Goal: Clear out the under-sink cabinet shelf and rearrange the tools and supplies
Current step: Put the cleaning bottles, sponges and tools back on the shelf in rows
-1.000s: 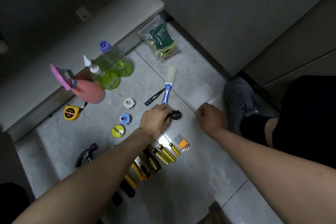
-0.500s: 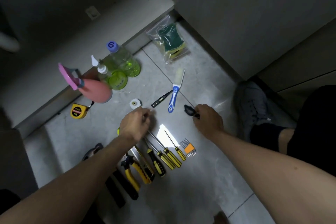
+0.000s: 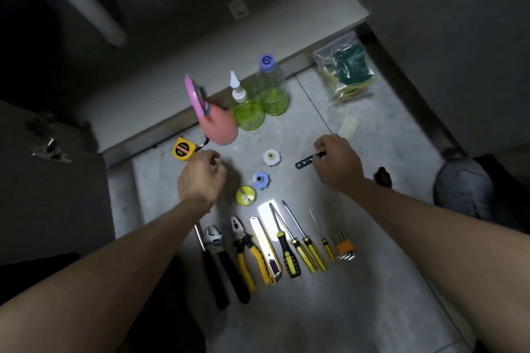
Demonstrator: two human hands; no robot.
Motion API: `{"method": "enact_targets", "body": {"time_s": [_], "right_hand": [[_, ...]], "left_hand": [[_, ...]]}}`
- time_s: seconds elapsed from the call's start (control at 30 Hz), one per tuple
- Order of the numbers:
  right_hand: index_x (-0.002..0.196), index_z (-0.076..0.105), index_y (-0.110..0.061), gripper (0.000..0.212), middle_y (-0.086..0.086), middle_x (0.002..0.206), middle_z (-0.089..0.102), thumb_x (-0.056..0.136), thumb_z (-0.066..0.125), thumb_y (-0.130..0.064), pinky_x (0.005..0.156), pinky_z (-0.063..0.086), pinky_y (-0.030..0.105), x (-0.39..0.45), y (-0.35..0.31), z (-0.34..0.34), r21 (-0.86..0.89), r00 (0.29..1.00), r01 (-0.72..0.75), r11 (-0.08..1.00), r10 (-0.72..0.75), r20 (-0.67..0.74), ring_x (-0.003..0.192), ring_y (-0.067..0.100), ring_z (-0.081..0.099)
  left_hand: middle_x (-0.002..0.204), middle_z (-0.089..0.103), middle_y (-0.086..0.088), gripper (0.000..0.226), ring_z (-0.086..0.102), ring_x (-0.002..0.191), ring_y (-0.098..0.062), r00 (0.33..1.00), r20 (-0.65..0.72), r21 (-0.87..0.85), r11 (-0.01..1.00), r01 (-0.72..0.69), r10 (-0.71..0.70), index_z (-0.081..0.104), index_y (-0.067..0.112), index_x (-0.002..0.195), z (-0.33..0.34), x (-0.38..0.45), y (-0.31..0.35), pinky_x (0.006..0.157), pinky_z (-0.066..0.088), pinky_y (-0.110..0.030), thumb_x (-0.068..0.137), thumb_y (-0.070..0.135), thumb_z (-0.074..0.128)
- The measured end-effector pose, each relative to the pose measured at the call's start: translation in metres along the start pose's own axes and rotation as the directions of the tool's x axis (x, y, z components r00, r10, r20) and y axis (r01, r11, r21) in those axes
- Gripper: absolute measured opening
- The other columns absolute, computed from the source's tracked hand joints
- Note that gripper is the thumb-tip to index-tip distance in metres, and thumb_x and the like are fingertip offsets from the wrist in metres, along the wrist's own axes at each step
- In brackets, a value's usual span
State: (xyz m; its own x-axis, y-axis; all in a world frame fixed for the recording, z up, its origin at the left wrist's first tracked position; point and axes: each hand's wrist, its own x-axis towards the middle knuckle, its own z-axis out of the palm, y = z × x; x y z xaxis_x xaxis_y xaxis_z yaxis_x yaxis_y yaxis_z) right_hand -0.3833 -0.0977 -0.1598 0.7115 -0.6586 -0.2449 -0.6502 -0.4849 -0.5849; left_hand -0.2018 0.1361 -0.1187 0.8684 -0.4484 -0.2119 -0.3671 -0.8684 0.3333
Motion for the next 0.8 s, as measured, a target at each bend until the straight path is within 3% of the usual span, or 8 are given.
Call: {"method": "enact_targets", "body": {"time_s": [0.13,0.2,0.33,0.5,0.6,0.67,0.8], "right_hand": [[0.106,0.064,-0.011,0.025,0.007,0.109,0.059,0.082,0.06,-0.006,0.081,0.04,0.036,0.023,-0.039,0.028,-0.139,0.976,0.18,0.974,-0.159,0.149,0.109,0.028,0.051],[0.112,0.063,-0.014,0.032,0.006,0.115,0.056,0.081,0.058,-0.005,0.08,0.041,0.036,0.028,-0.045,0.037,-0.244,0.974,0.192,0.951,-0.154,0.167,0.113,0.027,0.048],[0.117,0.057,-0.014,0.044,0.009,0.12,0.051,0.076,0.072,-0.016,0.082,0.044,0.042,0.035,-0.031,0.035,-0.476,0.964,0.218,0.852,-0.111,0.242,0.114,0.031,0.047],[0.116,0.055,-0.015,0.039,0.006,0.119,0.054,0.078,0.065,-0.016,0.087,0.041,0.041,0.036,-0.008,0.022,-0.676,0.951,0.288,0.679,-0.118,0.286,0.116,0.03,0.049],[0.118,0.055,-0.014,0.044,0.007,0.12,0.057,0.077,0.068,-0.019,0.089,0.037,0.041,0.036,-0.007,0.017,-0.725,0.913,0.4,0.561,-0.172,0.37,0.115,0.031,0.051],[0.117,0.056,-0.011,0.04,0.009,0.117,0.059,0.078,0.067,-0.016,0.089,0.037,0.042,0.036,-0.009,0.016,-0.701,0.887,0.458,0.546,-0.233,0.398,0.112,0.033,0.053],[0.108,0.06,-0.013,0.022,0.008,0.107,0.063,0.086,0.057,-0.014,0.082,0.041,0.041,0.032,-0.017,0.009,-0.641,0.877,0.481,0.598,-0.33,0.351,0.105,0.032,0.057]], "left_hand": [[0.124,0.054,-0.006,0.025,0.054,0.114,-0.031,0.991,-0.066,0.038,0.992,0.122,-0.12,0.062,0.021,0.114,-0.011,0.033,-0.035,0.082,0.048,-0.042,0.089,0.028,0.06],[0.127,0.047,-0.009,0.03,0.047,0.12,-0.033,0.987,-0.051,0.081,0.984,0.157,-0.153,0.059,0.019,0.116,-0.01,0.05,-0.049,0.081,0.047,-0.043,0.088,0.029,0.064],[0.148,0.031,-0.013,0.057,0.033,0.135,-0.037,0.978,0.076,0.114,0.976,0.183,-0.192,0.048,0.023,0.139,0.005,0.075,-0.071,0.099,0.045,-0.051,0.086,0.022,0.067],[0.132,0.042,-0.016,0.049,0.051,0.115,-0.041,0.983,0.077,0.016,0.986,0.166,-0.167,0.051,0.021,0.134,0.024,0.084,-0.091,0.092,0.049,-0.048,0.087,0.014,0.064],[0.125,0.047,-0.016,0.05,0.051,0.114,-0.04,0.971,0.076,0.009,0.974,0.227,-0.227,0.049,0.024,0.131,0.022,0.088,-0.088,0.087,0.049,-0.046,0.086,0.026,0.07],[0.125,0.05,-0.015,0.054,0.051,0.116,-0.039,0.961,0.108,0.042,0.967,0.25,-0.253,0.049,0.026,0.128,0.018,0.094,-0.084,0.089,0.049,-0.046,0.082,0.035,0.075],[0.125,0.054,-0.015,0.066,0.055,0.114,-0.037,0.946,0.174,0.036,0.962,0.271,-0.273,0.051,0.023,0.126,0.009,0.105,-0.077,0.092,0.049,-0.042,0.07,0.034,0.084]]}}
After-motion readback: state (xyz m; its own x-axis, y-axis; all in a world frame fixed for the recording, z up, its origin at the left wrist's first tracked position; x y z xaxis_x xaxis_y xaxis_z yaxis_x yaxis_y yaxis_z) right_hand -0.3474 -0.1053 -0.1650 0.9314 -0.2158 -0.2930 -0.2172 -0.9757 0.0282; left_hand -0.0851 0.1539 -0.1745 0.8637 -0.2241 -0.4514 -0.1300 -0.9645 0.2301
